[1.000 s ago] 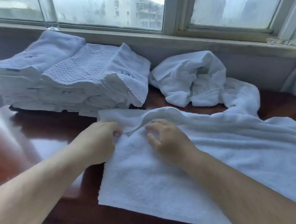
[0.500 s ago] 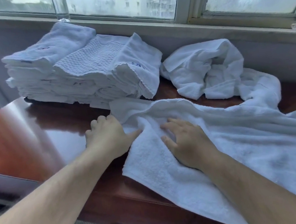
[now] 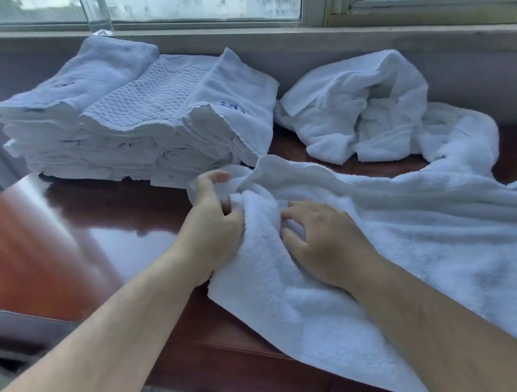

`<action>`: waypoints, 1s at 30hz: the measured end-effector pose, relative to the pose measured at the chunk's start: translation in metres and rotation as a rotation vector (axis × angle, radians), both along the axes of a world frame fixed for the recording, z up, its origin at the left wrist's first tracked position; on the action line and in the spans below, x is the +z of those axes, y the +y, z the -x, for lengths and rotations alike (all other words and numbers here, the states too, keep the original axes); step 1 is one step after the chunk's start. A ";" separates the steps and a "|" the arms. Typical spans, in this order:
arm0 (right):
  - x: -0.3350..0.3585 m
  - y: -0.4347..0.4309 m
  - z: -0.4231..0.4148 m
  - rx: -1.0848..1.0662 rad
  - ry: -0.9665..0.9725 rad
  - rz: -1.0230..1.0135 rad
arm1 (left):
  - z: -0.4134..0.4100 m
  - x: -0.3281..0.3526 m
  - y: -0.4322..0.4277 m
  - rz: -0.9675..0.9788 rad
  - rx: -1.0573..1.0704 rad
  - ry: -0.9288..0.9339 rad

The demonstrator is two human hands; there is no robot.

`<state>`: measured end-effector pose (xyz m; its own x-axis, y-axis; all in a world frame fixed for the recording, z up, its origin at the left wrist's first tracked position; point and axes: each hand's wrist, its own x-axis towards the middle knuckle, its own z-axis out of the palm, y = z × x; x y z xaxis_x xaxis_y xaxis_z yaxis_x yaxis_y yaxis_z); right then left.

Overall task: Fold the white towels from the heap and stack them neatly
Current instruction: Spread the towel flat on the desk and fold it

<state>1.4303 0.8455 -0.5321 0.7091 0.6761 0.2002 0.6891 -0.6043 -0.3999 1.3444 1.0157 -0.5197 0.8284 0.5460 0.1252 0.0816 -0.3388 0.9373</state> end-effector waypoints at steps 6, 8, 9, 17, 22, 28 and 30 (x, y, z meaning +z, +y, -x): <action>-0.002 0.001 -0.001 0.001 0.008 0.041 | 0.013 0.014 0.044 -0.050 -0.039 0.186; 0.000 0.003 -0.001 0.004 -0.006 0.073 | 0.020 0.019 0.061 -0.126 -0.012 0.253; 0.002 0.004 -0.002 0.005 -0.011 0.093 | 0.025 0.023 0.069 -0.174 0.032 0.248; 0.017 0.037 0.015 -0.051 -0.084 0.236 | 0.067 0.025 0.099 -0.586 0.101 0.443; 0.008 0.041 0.026 0.007 -0.086 0.191 | 0.075 0.005 0.058 -0.743 -0.255 0.221; 0.011 0.016 0.012 -0.112 -0.059 0.201 | 0.065 -0.002 0.042 -1.015 -0.182 0.473; 0.011 0.012 0.013 -0.085 -0.053 0.195 | 0.066 0.002 0.040 -1.042 -0.039 0.529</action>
